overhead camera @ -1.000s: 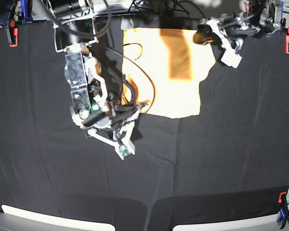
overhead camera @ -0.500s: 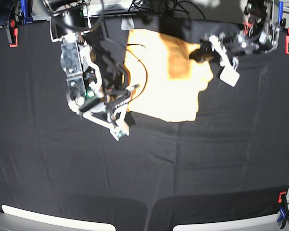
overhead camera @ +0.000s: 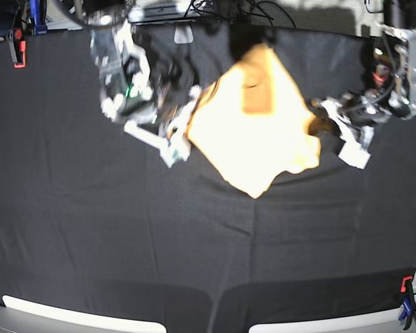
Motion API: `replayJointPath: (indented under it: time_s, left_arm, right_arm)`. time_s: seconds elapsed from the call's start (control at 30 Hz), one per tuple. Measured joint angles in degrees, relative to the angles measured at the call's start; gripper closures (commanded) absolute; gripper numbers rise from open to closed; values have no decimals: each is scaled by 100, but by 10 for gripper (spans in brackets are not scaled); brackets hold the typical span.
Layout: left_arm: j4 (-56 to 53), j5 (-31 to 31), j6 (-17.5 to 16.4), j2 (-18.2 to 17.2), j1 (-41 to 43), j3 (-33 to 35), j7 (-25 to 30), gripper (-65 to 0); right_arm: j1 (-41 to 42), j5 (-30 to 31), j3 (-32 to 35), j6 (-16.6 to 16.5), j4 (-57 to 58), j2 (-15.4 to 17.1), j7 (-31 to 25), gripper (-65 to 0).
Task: Layout the t-shirt on the table in an organized manner, then fold the t-shirt properly
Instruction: 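Grasp the folded bundle's edges with both grippers, then slide the folded bundle toward the left gripper and release it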
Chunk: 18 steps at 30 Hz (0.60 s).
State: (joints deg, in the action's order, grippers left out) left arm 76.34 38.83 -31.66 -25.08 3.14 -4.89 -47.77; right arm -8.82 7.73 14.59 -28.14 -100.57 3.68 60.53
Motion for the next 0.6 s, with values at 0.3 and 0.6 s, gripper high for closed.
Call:
replayJointPath:
  time_s: [0.3, 0.6]
  left_arm:
    - [105, 802, 61, -656, -37, -149, -476, 0]
    - [1231, 1180, 57, -636, 763, -1622, -540, 0]
  right_arm:
    - [-586, -229, 852, 232, -463, -4, -107, 0]
    - [-621, -326, 7, 391, -1408, -9, 247, 0]
